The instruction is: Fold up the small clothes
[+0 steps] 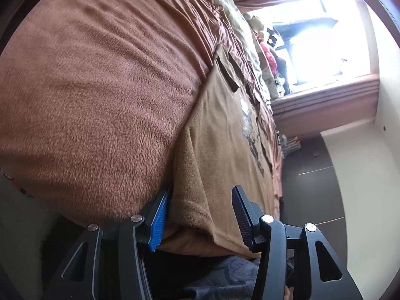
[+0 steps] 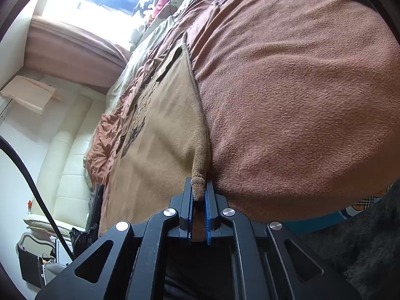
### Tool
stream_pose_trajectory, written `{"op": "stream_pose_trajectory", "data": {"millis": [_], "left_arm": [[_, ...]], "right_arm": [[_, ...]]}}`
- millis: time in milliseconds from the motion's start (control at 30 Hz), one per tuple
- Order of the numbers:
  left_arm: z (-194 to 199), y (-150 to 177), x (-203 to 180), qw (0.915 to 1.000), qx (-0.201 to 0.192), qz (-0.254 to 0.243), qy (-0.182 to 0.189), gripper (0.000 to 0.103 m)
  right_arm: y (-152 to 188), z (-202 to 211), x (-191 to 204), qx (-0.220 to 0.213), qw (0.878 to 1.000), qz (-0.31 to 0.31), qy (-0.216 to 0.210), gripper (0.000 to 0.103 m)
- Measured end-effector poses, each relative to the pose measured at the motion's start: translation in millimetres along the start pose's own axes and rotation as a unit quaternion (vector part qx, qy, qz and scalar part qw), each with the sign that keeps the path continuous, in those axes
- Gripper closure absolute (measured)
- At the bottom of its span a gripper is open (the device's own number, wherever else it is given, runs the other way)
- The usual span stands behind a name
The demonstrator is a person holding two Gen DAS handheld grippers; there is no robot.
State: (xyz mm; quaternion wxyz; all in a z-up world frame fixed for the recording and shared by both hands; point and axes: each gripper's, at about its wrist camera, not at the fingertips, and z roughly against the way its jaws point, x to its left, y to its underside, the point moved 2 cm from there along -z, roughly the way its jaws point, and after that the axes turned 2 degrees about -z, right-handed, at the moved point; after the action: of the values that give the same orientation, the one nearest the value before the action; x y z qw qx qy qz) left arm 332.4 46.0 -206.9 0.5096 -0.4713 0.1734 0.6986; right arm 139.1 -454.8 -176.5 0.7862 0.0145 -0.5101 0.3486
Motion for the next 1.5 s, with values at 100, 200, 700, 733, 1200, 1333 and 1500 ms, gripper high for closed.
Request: {"op": "stream_pose_trajectory", "data": {"millis": [100,200,700,733,1200,1333,1500], "left_arm": [[4,3,1,0.9993,0.003,0.01,0.035,0.052],[10,5,0,0.9975,0.0,0.016,0.069,0.052],[-9,8,-11,0.9995,0.011,-0.004,0.029,0.052],[-8,6,-10,0.9996,0.006,-0.003,0.028,0.052],[-1,8,0,0.9999,0.008,0.004,0.007,0.054],[-4,6,-2,1.0,0.008,0.004,-0.001,0.054],[-13,-2,-5,0.9998,-0.003,0.011,-0.019,0.058]], "right_arm": [[-1,-7,0,0.001,1.0,-0.01,-0.005,0.098],[2,-14,-2,0.006,0.999,-0.025,-0.023,0.098],[12,-3,-21,0.014,0.997,-0.046,-0.065,0.073],[11,-3,-20,0.012,0.997,-0.044,-0.065,0.068],[12,-18,-27,-0.027,0.995,-0.065,-0.071,0.066],[8,-28,-15,-0.034,0.996,-0.053,-0.063,0.066],[0,-32,-5,-0.045,0.996,-0.049,-0.056,0.067]]}}
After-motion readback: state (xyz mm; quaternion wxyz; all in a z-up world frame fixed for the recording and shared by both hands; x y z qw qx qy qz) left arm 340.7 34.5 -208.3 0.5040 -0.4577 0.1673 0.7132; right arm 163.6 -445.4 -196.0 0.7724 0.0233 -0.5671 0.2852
